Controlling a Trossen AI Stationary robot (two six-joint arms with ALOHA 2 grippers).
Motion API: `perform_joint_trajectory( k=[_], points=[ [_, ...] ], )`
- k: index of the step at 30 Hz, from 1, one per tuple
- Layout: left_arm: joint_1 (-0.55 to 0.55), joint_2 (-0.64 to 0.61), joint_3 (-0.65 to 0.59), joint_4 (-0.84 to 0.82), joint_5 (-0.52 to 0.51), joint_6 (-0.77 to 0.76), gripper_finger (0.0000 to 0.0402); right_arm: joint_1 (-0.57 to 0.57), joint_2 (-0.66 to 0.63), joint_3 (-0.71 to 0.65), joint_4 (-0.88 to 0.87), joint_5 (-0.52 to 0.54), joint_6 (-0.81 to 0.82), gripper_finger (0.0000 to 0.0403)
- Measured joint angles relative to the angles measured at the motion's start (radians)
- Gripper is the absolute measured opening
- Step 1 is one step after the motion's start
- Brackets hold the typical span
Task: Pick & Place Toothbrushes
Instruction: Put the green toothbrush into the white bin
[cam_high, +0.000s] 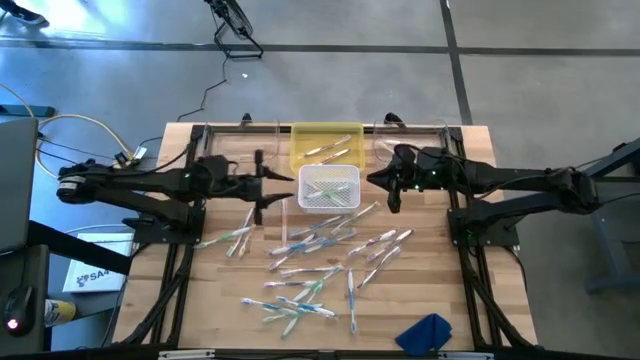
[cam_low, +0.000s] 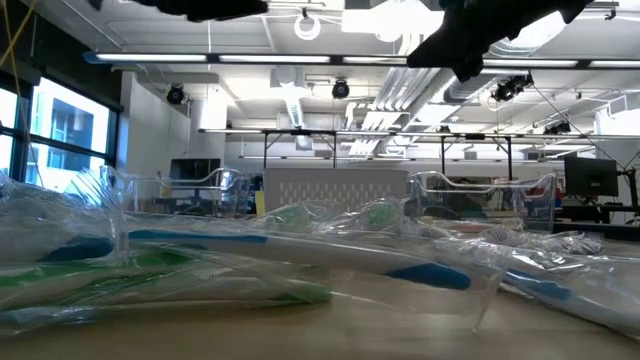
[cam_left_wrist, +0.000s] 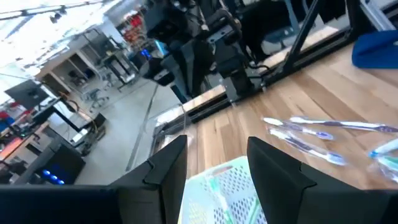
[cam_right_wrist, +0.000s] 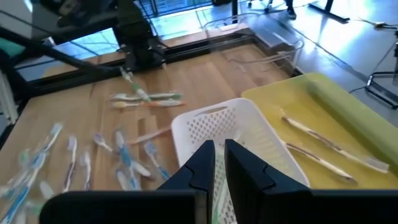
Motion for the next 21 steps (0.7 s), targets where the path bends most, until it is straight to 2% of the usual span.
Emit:
perform_joint_trajectory(
  k=[3,8,14,21],
  points=[
    [-0.006,-0.086,-0.094,0.056,-0.018,-0.024,0.0161,0.012,0.000,0.000,-0.001,0.000,-0.002,0.0028],
    [-0.006,-0.206,-0.192,0.047,-0.032,-0.059,0.0161,0.013,0.000,0.000,-0.002,0.003,-0.002,0.0028],
    [-0.006,-0.287,-0.219,-0.051,-0.023,-0.086,0.0161,0.013,0.000,0.000,-0.002,0.006,-0.002,0.0028],
    [-0.005,-0.313,-0.219,-0.202,-0.011,-0.116,0.0161,0.013,0.000,0.000,-0.002,0.003,-0.002,0.0028]
  ],
)
